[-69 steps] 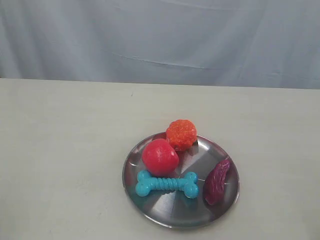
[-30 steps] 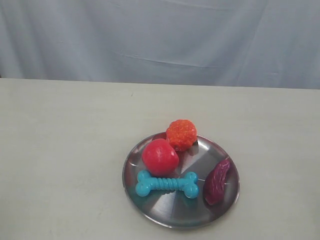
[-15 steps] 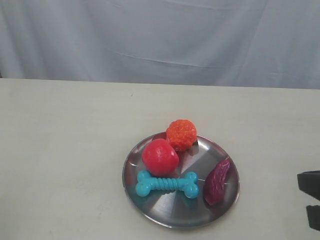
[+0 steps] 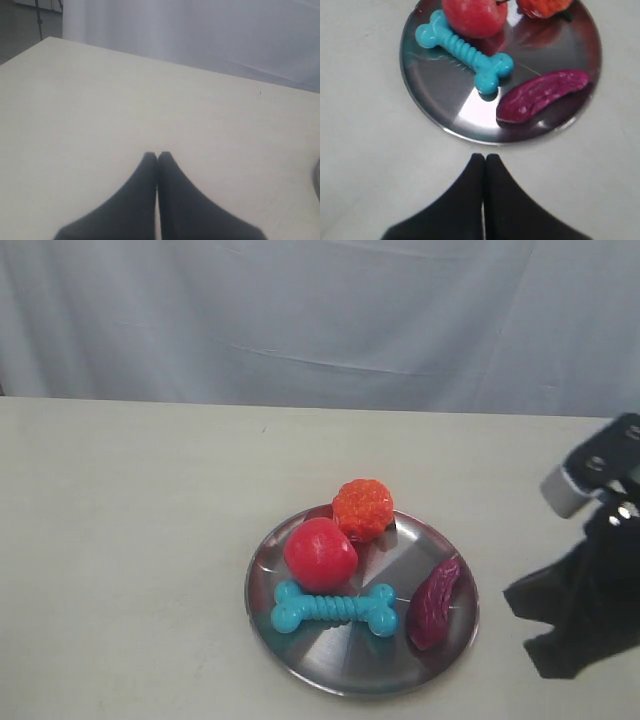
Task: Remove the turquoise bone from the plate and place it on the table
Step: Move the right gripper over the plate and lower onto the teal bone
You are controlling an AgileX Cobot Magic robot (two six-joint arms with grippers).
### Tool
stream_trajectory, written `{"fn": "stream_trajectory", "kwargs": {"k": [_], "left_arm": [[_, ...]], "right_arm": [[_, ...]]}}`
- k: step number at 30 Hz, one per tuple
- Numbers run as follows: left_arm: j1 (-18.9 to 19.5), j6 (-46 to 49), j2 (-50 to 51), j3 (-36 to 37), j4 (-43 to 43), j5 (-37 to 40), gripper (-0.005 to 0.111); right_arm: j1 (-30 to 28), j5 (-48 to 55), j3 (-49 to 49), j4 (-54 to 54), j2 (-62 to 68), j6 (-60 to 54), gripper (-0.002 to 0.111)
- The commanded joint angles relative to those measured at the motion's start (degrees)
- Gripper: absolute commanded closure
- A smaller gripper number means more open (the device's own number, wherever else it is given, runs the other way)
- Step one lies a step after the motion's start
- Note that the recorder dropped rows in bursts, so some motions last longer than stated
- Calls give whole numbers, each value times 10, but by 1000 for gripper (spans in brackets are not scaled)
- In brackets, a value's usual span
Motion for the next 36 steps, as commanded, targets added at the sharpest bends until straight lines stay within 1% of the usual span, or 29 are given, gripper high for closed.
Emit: {"fn": "stream_trajectory", "kwargs": {"k": [1, 4, 5, 6, 8, 10, 12, 15, 19, 23, 31, 32, 33, 35, 36], "left_arm": [[3, -1, -1, 1, 4, -3, 107], [3, -1, -1, 1, 4, -3, 107], [3, -1, -1, 1, 4, -3, 107], [3, -1, -1, 1, 4, -3, 107], [3, -1, -1, 1, 4, -3, 107], [3, -1, -1, 1, 4, -3, 107], [3, -1, -1, 1, 4, -3, 107], [3, -1, -1, 1, 4, -3, 107], [3, -1, -1, 1, 4, -3, 107], [3, -1, -1, 1, 4, -3, 107], [3, -1, -1, 1, 4, -3, 107], [3, -1, -1, 1, 4, -3, 107], [3, -1, -1, 1, 4, -3, 107], [3, -1, -1, 1, 4, -3, 107], [3, -1, -1, 1, 4, -3, 107]], "right_arm": [[49, 21, -98, -3, 112, -78, 109], [77, 53, -180, -13, 199, -128, 109], [84, 68, -208, -17, 230, -160, 109], [96, 79, -254, -28, 285, -190, 109], [106, 74, -308, -59, 352, -195, 109], [121, 70, -333, -105, 408, -212, 109], [133, 59, -335, -135, 450, -214, 109], [138, 23, -335, -115, 496, -212, 108], [150, -33, -335, -112, 523, -212, 108], [170, -38, -335, -113, 525, -214, 108], [176, -46, -335, -113, 527, -214, 108], [176, -45, -335, -113, 529, -214, 108], [176, -45, -335, -113, 531, -214, 104], [176, -41, -335, -109, 536, -214, 93], [176, -39, -335, -108, 538, -214, 84]]}}
